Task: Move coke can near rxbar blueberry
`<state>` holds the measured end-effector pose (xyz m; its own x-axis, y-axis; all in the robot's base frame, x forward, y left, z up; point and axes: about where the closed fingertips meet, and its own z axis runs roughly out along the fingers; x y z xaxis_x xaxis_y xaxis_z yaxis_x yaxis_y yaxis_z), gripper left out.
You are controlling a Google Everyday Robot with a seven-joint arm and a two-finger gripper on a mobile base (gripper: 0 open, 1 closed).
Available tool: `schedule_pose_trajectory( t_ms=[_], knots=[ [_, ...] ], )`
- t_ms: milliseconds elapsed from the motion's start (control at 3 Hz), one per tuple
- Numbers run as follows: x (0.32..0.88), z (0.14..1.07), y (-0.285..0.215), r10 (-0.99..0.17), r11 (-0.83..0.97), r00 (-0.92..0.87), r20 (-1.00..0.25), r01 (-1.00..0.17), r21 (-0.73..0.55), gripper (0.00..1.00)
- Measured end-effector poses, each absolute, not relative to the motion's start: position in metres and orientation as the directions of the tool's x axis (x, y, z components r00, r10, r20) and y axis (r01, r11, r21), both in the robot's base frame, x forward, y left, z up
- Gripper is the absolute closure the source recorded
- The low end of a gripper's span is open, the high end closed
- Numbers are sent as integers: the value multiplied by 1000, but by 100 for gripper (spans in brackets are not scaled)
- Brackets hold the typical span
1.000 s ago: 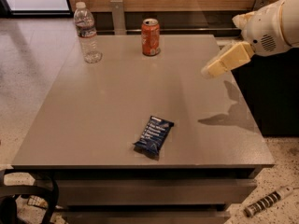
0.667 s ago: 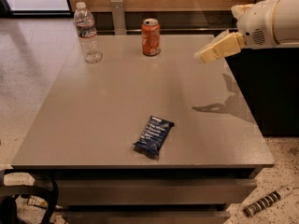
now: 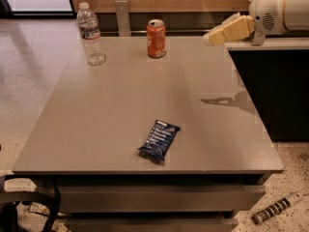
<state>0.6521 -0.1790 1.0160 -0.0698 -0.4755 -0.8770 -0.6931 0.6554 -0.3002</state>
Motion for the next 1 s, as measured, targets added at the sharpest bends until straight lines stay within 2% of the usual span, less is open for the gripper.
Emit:
schedule_pose_trajectory(
  t_ms=[333,1000],
  knots=[
    [663,1011,-177,-454,675,-88,-887,-683,-278,0],
    [725,979,-163,-322,721,-84,-943,-667,-187,0]
  ],
)
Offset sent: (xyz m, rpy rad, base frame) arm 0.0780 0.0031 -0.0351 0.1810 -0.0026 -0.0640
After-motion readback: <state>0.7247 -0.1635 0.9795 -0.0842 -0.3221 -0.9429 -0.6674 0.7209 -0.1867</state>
